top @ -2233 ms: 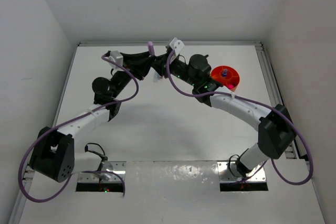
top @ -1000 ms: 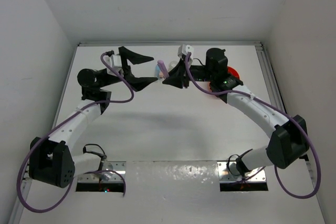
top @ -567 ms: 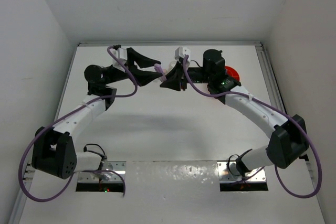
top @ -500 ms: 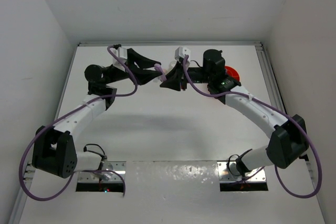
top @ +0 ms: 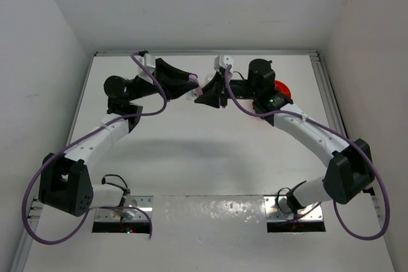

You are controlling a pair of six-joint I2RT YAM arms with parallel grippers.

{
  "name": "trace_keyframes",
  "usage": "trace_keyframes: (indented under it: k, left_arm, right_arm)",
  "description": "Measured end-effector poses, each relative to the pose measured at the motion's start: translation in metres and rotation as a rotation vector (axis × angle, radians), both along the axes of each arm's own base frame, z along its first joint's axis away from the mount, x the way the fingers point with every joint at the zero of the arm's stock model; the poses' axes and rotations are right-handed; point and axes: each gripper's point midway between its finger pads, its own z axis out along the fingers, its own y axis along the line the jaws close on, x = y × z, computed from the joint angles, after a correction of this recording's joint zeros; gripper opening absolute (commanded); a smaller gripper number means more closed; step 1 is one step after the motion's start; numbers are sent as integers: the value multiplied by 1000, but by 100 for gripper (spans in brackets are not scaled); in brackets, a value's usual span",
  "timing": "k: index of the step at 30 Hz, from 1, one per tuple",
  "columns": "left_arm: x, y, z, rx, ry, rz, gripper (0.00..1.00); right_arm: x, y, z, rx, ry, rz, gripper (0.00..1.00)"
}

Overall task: Sort the stationery into containers
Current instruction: Close the pen cap on the pen.

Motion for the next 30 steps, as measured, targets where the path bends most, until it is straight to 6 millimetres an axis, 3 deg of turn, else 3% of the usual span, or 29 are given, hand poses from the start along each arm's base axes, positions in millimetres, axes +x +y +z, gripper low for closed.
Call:
trace_keyframes:
  k: [20,30]
  left_arm:
    - [18,-3,7,4,-103,78,0]
    - [26,-6,-7,51,-131,91,0]
  right_arm:
    - [22,0,20,76,-49,-87,0]
    - [27,4,10,64,-17,-82,0]
